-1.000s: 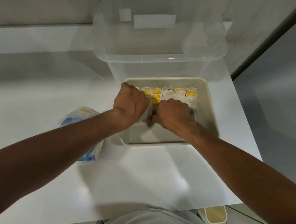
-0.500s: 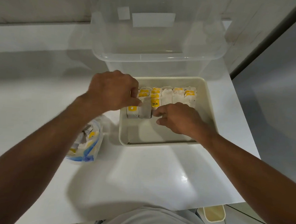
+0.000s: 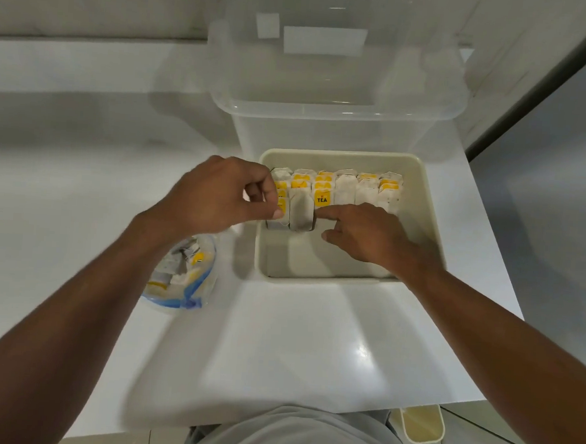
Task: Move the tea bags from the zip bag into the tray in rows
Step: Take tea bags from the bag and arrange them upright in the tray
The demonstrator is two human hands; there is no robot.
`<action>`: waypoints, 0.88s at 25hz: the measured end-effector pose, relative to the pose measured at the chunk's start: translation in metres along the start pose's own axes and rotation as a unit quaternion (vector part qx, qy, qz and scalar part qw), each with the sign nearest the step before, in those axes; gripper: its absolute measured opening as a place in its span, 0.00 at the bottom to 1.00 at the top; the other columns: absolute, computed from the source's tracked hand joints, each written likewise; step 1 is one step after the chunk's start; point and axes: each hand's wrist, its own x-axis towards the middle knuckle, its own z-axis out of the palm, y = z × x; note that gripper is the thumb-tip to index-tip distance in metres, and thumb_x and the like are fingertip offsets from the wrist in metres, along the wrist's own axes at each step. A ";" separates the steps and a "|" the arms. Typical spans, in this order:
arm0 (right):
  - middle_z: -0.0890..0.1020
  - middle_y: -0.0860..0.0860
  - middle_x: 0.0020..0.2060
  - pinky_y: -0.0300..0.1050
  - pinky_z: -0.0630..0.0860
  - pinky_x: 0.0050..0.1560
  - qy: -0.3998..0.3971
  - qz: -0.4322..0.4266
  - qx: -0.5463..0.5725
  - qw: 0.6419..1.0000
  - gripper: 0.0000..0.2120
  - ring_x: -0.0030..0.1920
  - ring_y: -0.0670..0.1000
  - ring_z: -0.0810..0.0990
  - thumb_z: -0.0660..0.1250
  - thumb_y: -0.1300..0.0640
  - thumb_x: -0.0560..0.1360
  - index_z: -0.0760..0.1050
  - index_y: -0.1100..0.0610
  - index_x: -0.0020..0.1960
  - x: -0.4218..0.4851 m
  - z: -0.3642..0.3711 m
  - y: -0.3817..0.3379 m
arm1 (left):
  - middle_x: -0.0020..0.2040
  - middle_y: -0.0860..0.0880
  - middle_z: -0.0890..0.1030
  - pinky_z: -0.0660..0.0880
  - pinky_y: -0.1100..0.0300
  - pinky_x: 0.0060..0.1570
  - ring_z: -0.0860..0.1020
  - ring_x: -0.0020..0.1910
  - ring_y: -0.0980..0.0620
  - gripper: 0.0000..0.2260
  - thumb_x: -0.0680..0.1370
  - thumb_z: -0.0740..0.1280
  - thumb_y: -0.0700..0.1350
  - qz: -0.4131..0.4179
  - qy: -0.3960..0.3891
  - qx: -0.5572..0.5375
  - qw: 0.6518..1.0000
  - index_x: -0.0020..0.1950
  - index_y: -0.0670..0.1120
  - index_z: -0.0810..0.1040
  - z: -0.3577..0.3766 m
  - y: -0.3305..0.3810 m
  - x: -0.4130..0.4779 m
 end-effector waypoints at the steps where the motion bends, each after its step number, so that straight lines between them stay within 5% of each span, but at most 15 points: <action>1: 0.82 0.43 0.53 0.46 0.73 0.49 0.005 0.007 0.009 1.000 0.19 0.56 0.51 0.79 0.62 0.40 0.78 0.69 0.36 0.68 -0.001 0.000 -0.002 | 0.39 0.59 0.82 0.76 0.54 0.46 0.75 0.34 0.66 0.08 0.70 0.76 0.58 0.009 -0.008 0.000 1.000 0.42 0.57 0.81 0.005 0.003 0.001; 9: 0.83 0.39 0.41 0.46 0.76 0.47 0.086 -0.047 0.179 0.979 0.08 0.41 0.42 0.79 0.67 0.44 0.76 0.80 0.42 0.54 -0.036 -0.027 -0.048 | 0.40 0.62 0.82 0.77 0.53 0.43 0.75 0.31 0.60 0.08 0.71 0.76 0.58 0.005 0.027 -0.054 0.998 0.44 0.57 0.81 0.009 -0.003 -0.023; 16: 0.77 0.30 0.32 0.36 0.73 0.39 0.059 -0.122 0.257 0.957 0.05 0.34 0.39 0.76 0.70 0.50 0.75 0.82 0.44 0.51 -0.056 -0.016 -0.125 | 0.41 0.64 0.81 0.78 0.53 0.43 0.78 0.33 0.60 0.09 0.70 0.75 0.59 -0.061 0.051 -0.060 0.995 0.44 0.59 0.81 -0.003 -0.059 -0.084; 22: 0.82 0.41 0.49 0.41 0.72 0.44 0.068 -0.133 0.138 0.979 0.10 0.44 0.46 0.79 0.67 0.49 0.77 0.80 0.41 0.56 -0.043 0.017 -0.180 | 0.42 0.63 0.82 0.75 0.58 0.41 0.76 0.35 0.67 0.08 0.70 0.74 0.59 -0.079 0.041 -0.045 0.995 0.45 0.59 0.81 -0.007 -0.100 -0.120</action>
